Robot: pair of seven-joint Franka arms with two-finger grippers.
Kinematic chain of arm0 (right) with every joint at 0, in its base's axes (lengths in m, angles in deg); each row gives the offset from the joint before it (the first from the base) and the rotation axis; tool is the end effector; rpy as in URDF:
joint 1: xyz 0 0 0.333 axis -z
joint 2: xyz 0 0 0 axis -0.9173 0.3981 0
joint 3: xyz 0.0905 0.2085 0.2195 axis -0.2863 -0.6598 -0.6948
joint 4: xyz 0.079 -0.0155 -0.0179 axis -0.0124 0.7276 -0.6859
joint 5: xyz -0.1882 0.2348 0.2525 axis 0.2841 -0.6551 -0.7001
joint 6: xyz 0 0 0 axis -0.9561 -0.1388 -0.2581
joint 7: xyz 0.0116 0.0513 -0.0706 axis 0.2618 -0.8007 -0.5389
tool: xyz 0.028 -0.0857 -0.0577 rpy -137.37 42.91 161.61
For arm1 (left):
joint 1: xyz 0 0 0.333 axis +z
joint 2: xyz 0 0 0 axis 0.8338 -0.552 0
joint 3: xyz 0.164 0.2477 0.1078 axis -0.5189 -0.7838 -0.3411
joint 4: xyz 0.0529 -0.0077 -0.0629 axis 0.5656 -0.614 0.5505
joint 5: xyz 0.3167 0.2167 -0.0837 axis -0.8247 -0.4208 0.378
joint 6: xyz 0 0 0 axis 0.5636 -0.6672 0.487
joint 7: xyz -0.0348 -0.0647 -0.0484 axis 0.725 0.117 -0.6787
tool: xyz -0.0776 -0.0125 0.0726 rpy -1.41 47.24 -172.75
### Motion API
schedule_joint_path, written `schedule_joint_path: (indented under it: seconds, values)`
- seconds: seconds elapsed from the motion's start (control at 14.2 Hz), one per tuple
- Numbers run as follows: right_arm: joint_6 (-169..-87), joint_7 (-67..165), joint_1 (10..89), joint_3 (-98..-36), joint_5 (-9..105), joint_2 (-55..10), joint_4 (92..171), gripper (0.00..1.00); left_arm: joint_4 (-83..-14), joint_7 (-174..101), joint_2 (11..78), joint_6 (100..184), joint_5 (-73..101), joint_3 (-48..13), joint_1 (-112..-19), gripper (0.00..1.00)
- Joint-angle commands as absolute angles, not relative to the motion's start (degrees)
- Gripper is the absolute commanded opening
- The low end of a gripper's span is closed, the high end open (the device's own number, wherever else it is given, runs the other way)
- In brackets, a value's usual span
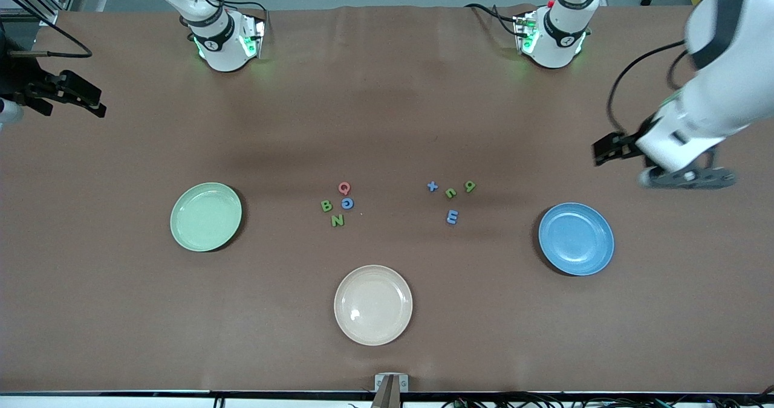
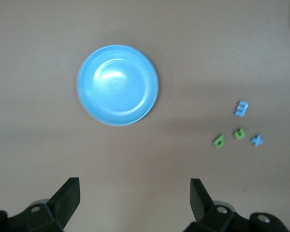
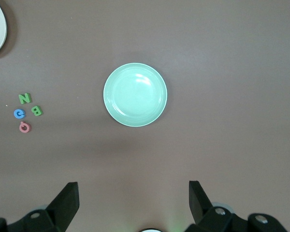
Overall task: Sort upper and lower case letters into plates
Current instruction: 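Move the left gripper toward the letters while the right gripper starts reaching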
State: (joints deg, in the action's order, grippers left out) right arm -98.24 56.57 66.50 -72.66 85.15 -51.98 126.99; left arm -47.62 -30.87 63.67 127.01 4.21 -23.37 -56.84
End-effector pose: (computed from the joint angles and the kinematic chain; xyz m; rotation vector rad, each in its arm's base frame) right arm 0.5138 0.0017 0.6423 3.1356 -0.0670 -0.0586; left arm 0.5771 -0.1254 0.5074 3.1377 -0.0258 -0.0916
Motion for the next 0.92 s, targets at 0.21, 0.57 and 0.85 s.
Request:
schedule_joint_path:
  seconds: [0.21,0.57,0.85]
  values:
    - [-97.9,57.3,66.9,-72.7,86.0,-51.2,126.6,1.00,-55.6,-15.5,57.5,137.0,3.3,-23.5,-65.8,1.00]
    - [-102.9,56.6,68.2,-72.4,85.9,-44.9,126.3,1.00,-65.9,-2.4,53.8,155.3,3.4,-21.9,-68.8,1.00]
    - [-102.2,57.5,66.7,-72.7,85.4,-37.7,124.6,1.00,-66.1,8.3,47.3,162.8,3.3,-22.0,-72.7,0.98]
